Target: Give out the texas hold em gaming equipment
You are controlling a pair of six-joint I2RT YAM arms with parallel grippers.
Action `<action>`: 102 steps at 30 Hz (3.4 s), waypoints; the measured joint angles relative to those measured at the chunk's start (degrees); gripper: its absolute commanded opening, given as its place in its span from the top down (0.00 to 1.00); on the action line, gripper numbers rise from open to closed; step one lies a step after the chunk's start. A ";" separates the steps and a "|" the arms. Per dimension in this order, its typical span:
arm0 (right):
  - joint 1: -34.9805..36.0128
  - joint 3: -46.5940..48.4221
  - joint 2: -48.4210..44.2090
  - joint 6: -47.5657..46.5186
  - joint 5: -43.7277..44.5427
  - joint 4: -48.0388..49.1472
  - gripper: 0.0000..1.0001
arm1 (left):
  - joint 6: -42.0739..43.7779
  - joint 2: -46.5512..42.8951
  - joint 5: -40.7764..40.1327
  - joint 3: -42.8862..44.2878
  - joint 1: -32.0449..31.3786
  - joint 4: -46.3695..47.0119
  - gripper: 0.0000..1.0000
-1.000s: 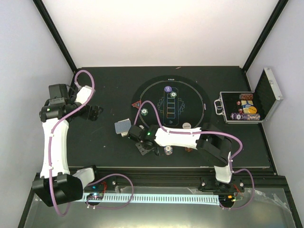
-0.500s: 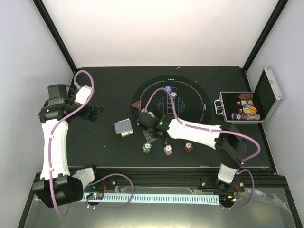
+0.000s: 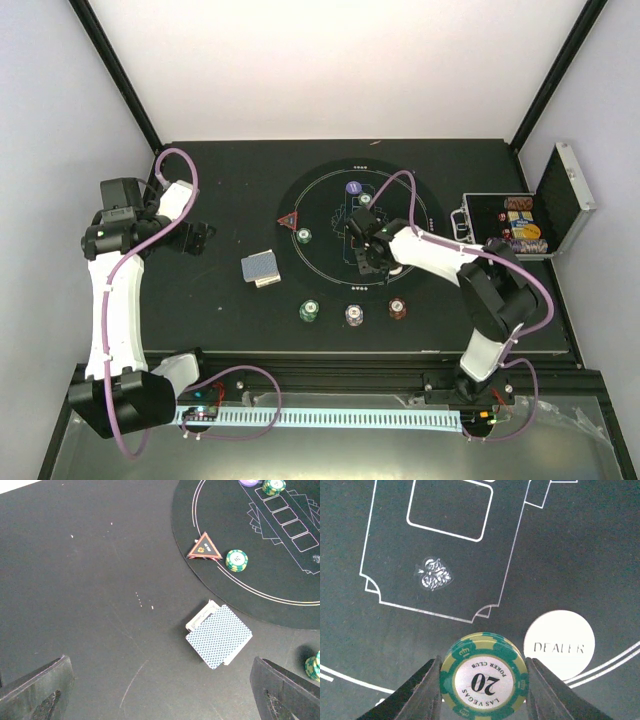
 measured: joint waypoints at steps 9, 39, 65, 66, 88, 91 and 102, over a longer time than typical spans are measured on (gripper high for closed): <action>-1.31 0.07 5.62 -1.62 -2.14 3.69 0.93 | 0.04 -0.09 0.00 0.57 0.00 -0.02 0.01; 14.69 4.63 -6.97 0.63 -0.63 -3.98 0.17 | 0.66 -0.04 0.02 0.63 0.00 -0.04 0.01; 18.99 -9.29 -5.38 6.25 -5.18 -1.60 0.50 | 0.72 -0.04 0.04 0.70 0.00 -0.17 0.01; 18.99 -9.31 -5.38 6.27 -5.25 -1.49 0.51 | 0.74 -0.04 0.04 0.70 0.00 -0.15 0.01; 19.52 -8.52 -5.44 6.32 -5.27 -2.49 0.49 | 0.81 -0.04 0.04 0.70 0.00 -0.20 0.01; 19.54 -8.04 -5.51 6.34 -5.22 -2.62 0.52 | 0.83 -0.04 0.04 0.70 0.00 -0.22 0.01; 19.67 -7.96 -5.57 6.51 -4.87 -2.86 0.72 | 0.94 -0.07 0.04 0.70 0.00 -0.22 0.01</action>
